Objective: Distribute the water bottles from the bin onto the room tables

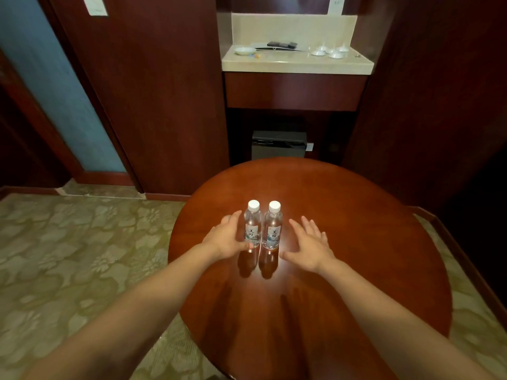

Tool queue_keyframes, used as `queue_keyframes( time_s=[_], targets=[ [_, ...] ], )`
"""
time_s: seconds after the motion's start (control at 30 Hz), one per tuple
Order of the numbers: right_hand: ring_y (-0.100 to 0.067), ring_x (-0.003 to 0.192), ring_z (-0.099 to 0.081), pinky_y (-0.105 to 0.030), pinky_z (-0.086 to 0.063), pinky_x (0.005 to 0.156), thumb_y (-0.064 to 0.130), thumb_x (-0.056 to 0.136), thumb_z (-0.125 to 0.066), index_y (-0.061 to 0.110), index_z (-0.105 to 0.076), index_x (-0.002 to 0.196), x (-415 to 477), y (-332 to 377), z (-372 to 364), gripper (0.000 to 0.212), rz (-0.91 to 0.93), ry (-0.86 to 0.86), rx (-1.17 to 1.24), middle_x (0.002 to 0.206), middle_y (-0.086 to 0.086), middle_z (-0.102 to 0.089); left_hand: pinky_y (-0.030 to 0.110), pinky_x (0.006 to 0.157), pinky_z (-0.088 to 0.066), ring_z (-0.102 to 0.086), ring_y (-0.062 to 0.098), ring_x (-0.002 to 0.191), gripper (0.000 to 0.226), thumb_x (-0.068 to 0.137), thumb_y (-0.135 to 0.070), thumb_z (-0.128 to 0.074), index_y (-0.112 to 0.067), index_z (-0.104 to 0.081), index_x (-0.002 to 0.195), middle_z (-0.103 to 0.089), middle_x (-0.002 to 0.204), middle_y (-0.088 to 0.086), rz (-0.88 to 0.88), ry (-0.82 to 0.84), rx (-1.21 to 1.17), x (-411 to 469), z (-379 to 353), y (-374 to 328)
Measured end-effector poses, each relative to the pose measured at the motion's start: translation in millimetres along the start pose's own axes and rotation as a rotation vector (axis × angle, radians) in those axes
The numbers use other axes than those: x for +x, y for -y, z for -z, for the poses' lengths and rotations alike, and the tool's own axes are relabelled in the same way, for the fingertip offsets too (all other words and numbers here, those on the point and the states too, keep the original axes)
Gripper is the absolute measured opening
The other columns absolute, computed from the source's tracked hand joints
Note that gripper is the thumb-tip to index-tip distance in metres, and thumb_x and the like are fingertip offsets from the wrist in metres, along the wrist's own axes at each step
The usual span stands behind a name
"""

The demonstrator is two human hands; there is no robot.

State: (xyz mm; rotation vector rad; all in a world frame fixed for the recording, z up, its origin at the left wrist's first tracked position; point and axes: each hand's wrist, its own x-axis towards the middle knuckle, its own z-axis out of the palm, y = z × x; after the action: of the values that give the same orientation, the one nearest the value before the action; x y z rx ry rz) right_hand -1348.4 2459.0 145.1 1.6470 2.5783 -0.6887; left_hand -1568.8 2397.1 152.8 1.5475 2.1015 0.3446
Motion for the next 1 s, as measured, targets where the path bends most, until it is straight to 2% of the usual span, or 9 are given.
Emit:
queue_keyframes(
  time_s=[0.13,0.43,0.67,1.0],
  targets=[
    [-0.024,0.151,0.021,-0.055,0.011,0.12,0.063,0.082,-0.062,0.036,-0.004,0.158,-40,-4,-4,0.099,0.058,-0.027,-0.055,0.166,-0.003,0.015,0.05,0.122,-0.008,-0.015,0.024,0.149,0.105,0.08,-0.052,-0.07,-0.029,-0.002,0.156,-0.014,0.162,0.002,-0.043,-0.021,0.105,-45,-13,-10],
    [-0.028,0.145,0.034,-0.061,0.021,0.113,0.071,0.078,-0.059,0.046,0.001,0.156,-123,-19,-9,0.102,0.086,-0.073,-0.143,0.164,-0.003,0.025,0.057,0.116,0.013,0.026,0.028,0.146,0.106,0.076,-0.072,-0.06,-0.045,0.009,0.151,0.019,0.162,-0.004,-0.095,-0.009,0.271,-131,-40,-29],
    [-0.032,0.143,0.037,-0.064,0.021,0.113,0.077,0.074,-0.057,0.048,0.005,0.155,-184,-50,0,0.106,-0.06,-0.11,-0.118,0.163,-0.004,0.028,0.061,0.114,0.014,0.03,0.031,0.144,0.109,0.07,-0.083,-0.053,-0.047,0.013,0.15,0.027,0.159,-0.003,-0.167,0.048,0.337,-151,-54,-63],
    [-0.029,0.14,0.042,-0.062,0.029,0.106,0.08,0.065,-0.059,0.048,0.007,0.154,-296,-83,0,0.115,-0.41,-0.258,-0.04,0.162,-0.005,0.027,0.063,0.114,0.013,0.034,0.03,0.142,0.111,0.066,-0.089,-0.048,-0.05,0.016,0.148,0.033,0.157,-0.003,-0.564,0.153,0.406,-161,-85,-135]
  ],
)
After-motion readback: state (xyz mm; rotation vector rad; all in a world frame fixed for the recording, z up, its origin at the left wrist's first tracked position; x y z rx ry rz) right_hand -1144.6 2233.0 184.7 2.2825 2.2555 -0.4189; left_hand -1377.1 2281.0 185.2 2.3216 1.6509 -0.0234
